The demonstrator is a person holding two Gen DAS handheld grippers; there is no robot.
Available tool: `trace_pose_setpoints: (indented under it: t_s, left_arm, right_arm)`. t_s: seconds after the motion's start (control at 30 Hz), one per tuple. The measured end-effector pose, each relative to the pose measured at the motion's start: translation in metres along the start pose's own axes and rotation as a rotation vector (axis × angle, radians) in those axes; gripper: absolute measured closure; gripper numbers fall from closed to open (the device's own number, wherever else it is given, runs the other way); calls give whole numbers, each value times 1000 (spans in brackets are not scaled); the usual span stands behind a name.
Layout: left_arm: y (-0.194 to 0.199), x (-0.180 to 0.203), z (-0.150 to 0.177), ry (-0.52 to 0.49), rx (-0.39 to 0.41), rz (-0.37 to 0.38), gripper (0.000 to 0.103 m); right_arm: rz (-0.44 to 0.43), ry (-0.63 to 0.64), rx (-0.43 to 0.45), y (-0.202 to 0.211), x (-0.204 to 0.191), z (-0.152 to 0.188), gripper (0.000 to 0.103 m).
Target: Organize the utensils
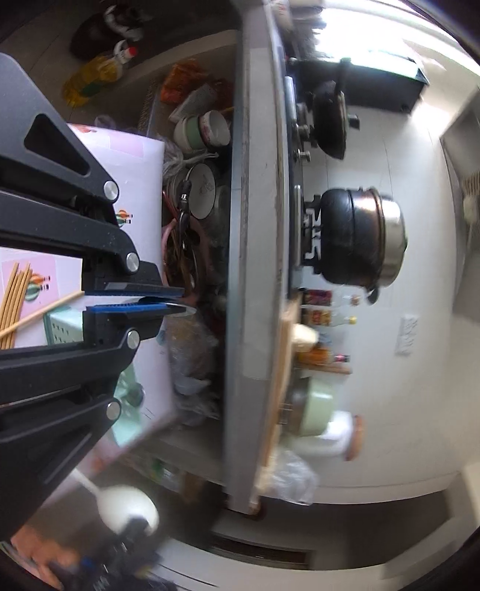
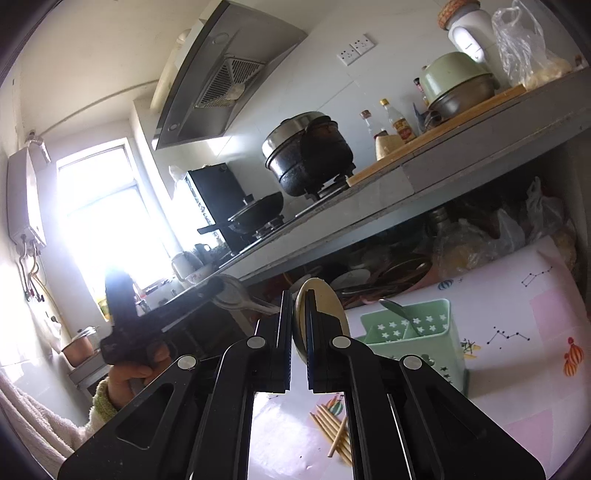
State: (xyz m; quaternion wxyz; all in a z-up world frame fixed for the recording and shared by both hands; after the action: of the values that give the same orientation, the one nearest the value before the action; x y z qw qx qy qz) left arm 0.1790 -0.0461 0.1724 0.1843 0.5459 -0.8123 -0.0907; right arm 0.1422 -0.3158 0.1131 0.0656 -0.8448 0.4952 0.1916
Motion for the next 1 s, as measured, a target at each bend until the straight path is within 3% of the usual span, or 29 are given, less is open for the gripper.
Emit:
trace_pose_setpoints:
  t_s: [0.3,0.47,0.8,1.0]
  left_arm:
    - [-42,31,12,-206,-14,-110,101]
    - [-68,36,25,-250,-121,-114,101]
    - [-118,38,45,-169,-281,-53,97]
    - [-123,33,43,-41,-273,51,90]
  right_arm:
    - [13,-35,13,8,13,3,98]
    - [18,-48,17,12,17,5,98]
    - [27,-63,12,11,18,7,98]
    - [37,-70,8,11,20,8,98]
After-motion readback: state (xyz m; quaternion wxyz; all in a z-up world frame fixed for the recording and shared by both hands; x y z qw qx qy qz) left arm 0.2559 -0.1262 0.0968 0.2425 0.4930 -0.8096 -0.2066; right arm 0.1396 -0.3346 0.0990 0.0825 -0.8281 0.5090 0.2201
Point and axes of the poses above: each gripper's, at about its wrist camera, not at the fingertips, and y roughly against the way its jaws point, x to its right, z to its underside, the point moved 4 cm from there along -y, roughly the way its jaws point, and after that the axes turned 10 degrees about y, right-handed, at the moved point
